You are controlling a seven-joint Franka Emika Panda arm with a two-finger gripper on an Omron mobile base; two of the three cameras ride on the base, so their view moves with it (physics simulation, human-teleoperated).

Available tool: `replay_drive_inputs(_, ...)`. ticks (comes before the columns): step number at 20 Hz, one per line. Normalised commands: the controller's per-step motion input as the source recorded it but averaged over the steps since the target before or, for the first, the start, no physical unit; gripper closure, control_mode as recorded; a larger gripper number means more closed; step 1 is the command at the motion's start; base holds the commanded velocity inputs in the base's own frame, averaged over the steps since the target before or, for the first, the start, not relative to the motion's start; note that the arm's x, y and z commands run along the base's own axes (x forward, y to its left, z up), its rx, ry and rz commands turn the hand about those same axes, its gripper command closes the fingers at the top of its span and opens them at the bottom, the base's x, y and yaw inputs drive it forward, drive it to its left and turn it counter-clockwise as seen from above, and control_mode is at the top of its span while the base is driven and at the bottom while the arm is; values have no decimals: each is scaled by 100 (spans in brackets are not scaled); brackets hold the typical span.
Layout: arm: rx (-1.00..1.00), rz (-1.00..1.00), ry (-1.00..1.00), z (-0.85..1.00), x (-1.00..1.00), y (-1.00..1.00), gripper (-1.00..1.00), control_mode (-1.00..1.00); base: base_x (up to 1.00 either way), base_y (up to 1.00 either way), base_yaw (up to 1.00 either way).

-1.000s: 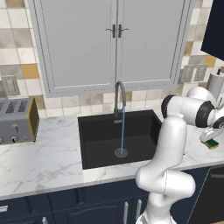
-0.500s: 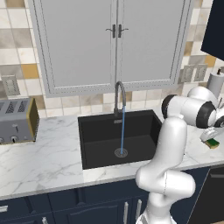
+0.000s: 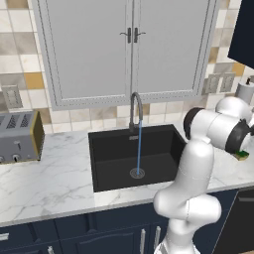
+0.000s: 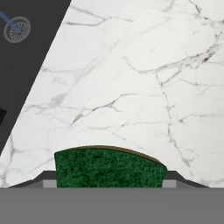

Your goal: Soak the sponge with water for a few seconds and then drop it inside the sink.

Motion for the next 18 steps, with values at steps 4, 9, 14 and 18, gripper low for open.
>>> replay_drive_inputs(4,-3,0,0,44,0,32,100,-100,0,0,0)
replay_drive_inputs(9,-1,0,-3,15,-10,39,100,-100,0,0,0)
replay_drive_inputs(14,0,0,-15,14,-19,27,100,-100,0,0,0)
replay_drive_inputs(18,0,0,-19,29,-5,26,100,-100,0,0,0)
